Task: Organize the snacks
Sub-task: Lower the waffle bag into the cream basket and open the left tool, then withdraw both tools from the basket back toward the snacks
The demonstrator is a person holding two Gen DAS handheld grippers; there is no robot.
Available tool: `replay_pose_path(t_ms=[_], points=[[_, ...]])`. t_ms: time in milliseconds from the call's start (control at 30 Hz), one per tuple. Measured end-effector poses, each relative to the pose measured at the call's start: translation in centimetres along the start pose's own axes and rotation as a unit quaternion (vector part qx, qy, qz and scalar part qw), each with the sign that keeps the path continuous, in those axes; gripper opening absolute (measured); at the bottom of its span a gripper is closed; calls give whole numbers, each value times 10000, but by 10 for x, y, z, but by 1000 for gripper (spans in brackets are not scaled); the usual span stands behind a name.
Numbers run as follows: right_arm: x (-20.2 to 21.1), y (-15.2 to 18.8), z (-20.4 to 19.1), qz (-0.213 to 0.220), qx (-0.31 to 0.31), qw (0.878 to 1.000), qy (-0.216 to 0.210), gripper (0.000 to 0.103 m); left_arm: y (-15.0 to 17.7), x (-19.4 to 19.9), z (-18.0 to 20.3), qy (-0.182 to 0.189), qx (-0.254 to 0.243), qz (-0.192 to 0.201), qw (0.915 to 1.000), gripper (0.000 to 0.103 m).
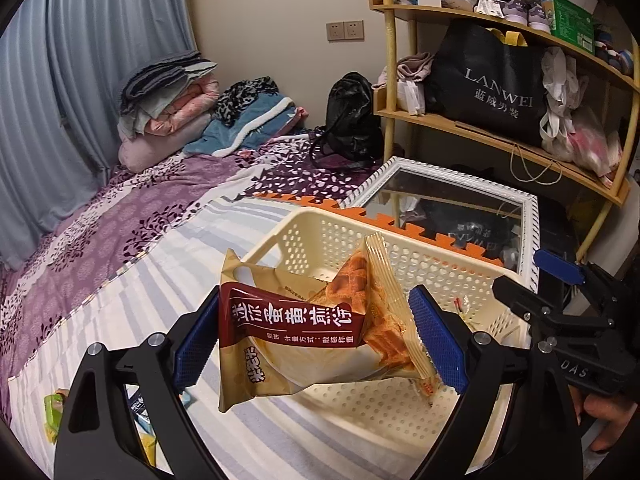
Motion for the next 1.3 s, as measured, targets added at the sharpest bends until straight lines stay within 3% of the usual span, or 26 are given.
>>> replay_pose_path(t_ms=[233, 800, 1300], points=[[0, 0, 4, -25, -42, 10000, 37, 82, -6, -4, 9, 61, -7, 3, 10000, 100], [2, -2, -12, -16, 81, 10000, -37, 89, -5, 3, -10, -205, 161, 31, 9997, 100], [-2, -3, -52, -106, 400, 9987, -280, 95, 10, 18, -49, -447, 492, -17, 9978, 100]])
Point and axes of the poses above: each gripper's, at about its wrist camera, not at the fingertips, and x roughly against the way its jaws point, z to its right, y to its underside, the point moved 2 cm from there along -x, roughly the way its jaws point, and after that the axes turned 12 degrees about -y, right-handed, at the moved point
